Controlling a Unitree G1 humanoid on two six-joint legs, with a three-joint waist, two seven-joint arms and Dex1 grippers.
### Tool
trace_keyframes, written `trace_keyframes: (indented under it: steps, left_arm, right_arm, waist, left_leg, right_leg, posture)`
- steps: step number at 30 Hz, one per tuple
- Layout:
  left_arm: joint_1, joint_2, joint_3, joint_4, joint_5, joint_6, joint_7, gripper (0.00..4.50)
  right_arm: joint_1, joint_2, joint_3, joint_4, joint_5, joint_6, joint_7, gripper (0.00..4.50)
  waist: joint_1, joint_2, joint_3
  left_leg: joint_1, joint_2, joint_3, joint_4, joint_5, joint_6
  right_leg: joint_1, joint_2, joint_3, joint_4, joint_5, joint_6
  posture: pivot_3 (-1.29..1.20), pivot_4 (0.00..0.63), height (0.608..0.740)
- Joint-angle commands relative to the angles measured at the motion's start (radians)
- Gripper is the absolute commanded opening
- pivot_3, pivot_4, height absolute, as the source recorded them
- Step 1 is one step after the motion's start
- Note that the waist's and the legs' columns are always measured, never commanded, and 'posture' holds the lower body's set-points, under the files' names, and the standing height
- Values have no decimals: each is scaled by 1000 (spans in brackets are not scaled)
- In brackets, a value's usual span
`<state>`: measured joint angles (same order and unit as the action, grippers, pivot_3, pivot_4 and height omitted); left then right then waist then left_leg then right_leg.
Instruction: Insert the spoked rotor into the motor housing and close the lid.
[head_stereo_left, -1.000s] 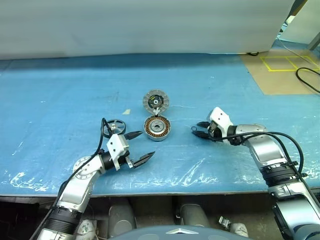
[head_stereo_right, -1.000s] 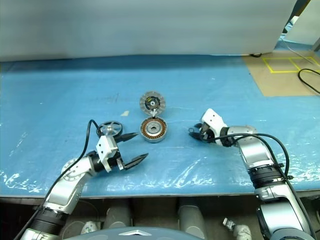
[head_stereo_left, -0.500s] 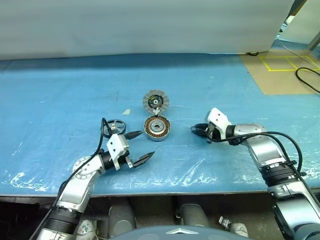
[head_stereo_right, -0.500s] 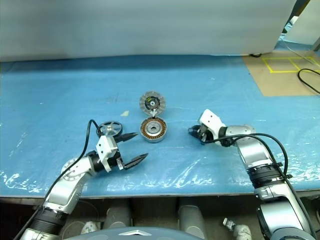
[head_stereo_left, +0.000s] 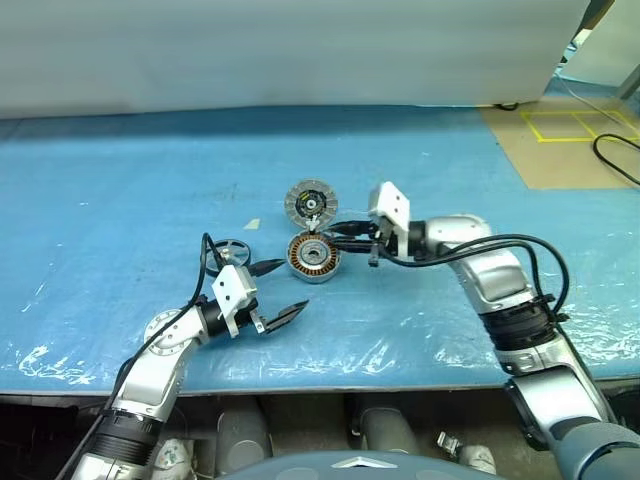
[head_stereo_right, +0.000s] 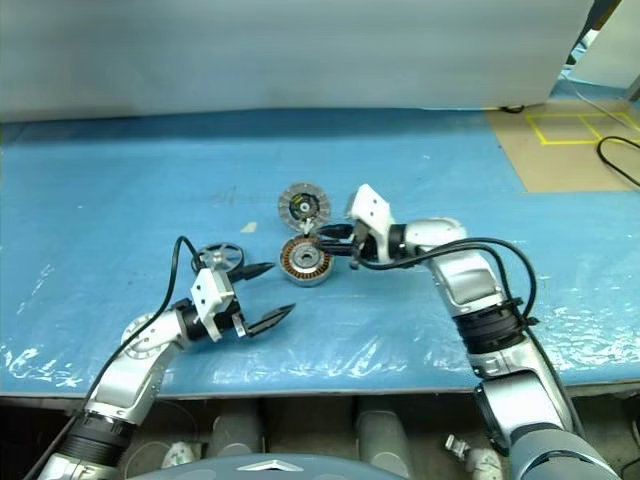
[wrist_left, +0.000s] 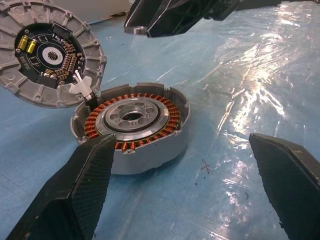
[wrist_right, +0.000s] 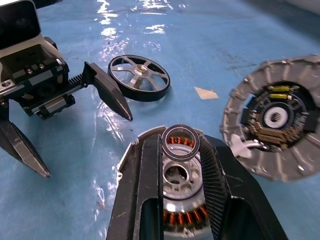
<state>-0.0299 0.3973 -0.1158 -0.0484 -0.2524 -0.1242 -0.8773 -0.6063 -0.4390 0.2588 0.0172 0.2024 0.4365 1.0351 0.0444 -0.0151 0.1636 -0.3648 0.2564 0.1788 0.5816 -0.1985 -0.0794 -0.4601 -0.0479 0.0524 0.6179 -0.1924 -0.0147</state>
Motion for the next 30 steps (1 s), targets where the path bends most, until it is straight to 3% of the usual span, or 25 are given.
trace_keyframes:
  steps: [1,9,30]
  left_arm:
    - [11,7,9,-40,-8,-12,6,4500]
    - [34,19,17,-61,-10,-8,20,4500]
    - [31,19,7,-59,-9,-8,20,4500]
  right_arm:
    - [-51,36,62,69,-72,-33,-39,649]
    - [-69,69,100,186,-138,-103,-58,649]
    - [-72,67,98,193,-167,-80,-64,649]
  waist:
    - [-1,0,0]
    - [0,0,0]
    - [0,0,0]
  left_leg:
    - [0,0,0,0,0,0]
    - [-1,0,0,0,0,-1]
    - [1,0,0,0,0,-1]
  right_leg:
    - [0,0,0,0,0,0]
    - [0,0,-1,-1,0,0]
    - [1,0,0,0,0,0]
  posture:
    - [0,150,740]
    - [0,150,740]
    - [0,150,740]
